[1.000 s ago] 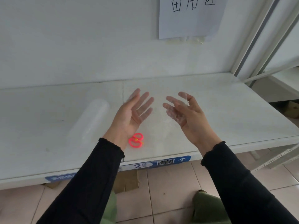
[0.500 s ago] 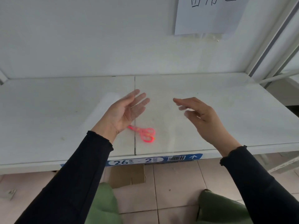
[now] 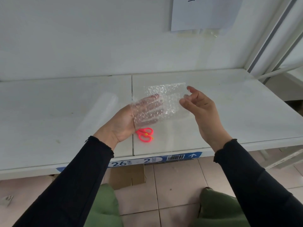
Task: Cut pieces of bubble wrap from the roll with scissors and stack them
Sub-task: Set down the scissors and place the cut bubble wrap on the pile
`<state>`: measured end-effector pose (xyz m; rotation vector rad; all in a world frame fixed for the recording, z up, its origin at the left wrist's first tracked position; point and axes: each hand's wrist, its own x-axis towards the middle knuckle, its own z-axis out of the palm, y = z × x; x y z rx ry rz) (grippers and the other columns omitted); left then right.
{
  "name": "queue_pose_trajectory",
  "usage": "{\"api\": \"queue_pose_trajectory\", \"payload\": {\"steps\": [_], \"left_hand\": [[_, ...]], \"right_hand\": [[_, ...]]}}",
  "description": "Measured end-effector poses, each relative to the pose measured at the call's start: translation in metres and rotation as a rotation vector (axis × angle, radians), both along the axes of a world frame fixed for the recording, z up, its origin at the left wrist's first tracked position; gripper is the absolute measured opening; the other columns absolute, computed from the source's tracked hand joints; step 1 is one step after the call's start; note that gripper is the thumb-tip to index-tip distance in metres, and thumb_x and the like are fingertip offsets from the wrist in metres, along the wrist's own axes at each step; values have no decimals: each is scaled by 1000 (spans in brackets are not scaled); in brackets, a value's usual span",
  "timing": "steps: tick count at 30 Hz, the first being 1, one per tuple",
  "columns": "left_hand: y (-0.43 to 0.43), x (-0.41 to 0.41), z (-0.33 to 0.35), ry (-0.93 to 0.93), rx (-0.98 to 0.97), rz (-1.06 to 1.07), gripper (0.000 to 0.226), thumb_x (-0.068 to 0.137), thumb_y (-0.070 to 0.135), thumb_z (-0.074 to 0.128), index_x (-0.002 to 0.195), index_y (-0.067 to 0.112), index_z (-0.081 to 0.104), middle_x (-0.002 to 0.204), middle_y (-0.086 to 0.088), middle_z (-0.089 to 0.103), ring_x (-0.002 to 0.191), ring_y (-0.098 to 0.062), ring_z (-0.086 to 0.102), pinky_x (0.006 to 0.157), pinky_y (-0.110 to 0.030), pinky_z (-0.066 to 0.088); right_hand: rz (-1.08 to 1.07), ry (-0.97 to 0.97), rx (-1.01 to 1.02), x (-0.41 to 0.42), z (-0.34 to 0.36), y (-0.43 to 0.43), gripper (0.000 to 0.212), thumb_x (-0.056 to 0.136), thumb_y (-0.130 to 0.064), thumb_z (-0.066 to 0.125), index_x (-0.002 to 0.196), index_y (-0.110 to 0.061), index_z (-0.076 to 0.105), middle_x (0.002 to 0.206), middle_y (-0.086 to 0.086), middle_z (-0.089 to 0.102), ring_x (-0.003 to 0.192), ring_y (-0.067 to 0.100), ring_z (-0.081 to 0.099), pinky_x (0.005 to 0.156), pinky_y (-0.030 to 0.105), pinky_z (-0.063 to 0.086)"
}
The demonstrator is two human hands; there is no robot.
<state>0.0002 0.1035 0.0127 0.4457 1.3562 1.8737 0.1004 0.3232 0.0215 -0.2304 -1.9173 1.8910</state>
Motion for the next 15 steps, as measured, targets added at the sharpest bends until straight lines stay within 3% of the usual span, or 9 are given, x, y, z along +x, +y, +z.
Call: {"api": "queue_pose_trajectory", "payload": {"steps": [3, 7, 9, 11, 13, 15], "left_hand": [[2, 2, -3, -9, -19, -32, 40, 103, 22, 47, 142, 21, 57, 144, -4, 60, 139, -43, 45, 115, -71, 17], [5, 5, -2, -53, -16, -40, 43, 101, 20, 49, 144, 17, 54, 146, -4, 58, 136, -40, 50, 116, -70, 11], [6, 9, 0, -67, -12, -38, 44, 103, 23, 45, 145, 17, 53, 146, -6, 58, 136, -39, 51, 117, -66, 17], [8, 11, 2, -126, 35, -29, 48, 105, 34, 38, 147, 16, 50, 146, -12, 57, 134, -40, 53, 116, -57, 34], [9, 10, 4, -231, 94, -17, 66, 102, 60, 29, 147, 16, 50, 143, -19, 58, 131, -41, 55, 110, -53, 43], [9, 12, 3, -201, 74, 12, 83, 90, 76, 30, 144, 17, 53, 136, -19, 63, 123, -37, 63, 103, -47, 52]], "right_hand": [[-7, 12, -57, -1, 1, 1, 23, 87, -10, 74, 74, -16, 56, 122, 4, 69, 118, 13, 62, 95, 26, 45], [-54, 52, -87, 1, 4, 1, 19, 89, -6, 72, 80, -11, 56, 90, 13, 65, 82, 16, 60, 76, 22, 49], [-81, 66, -86, 2, 4, 1, 20, 89, -6, 72, 78, -11, 56, 83, 11, 62, 75, 14, 58, 74, 22, 49], [-108, 69, -57, 2, 3, 2, 21, 89, -7, 72, 78, -12, 56, 82, 13, 61, 75, 17, 57, 74, 26, 50], [-143, 72, -16, 1, 2, 2, 22, 89, -9, 73, 77, -13, 55, 80, 13, 60, 75, 20, 55, 72, 30, 50], [-183, 76, 23, 0, 0, 2, 23, 88, -10, 73, 77, -14, 54, 80, 14, 59, 74, 23, 54, 69, 31, 50]]}}
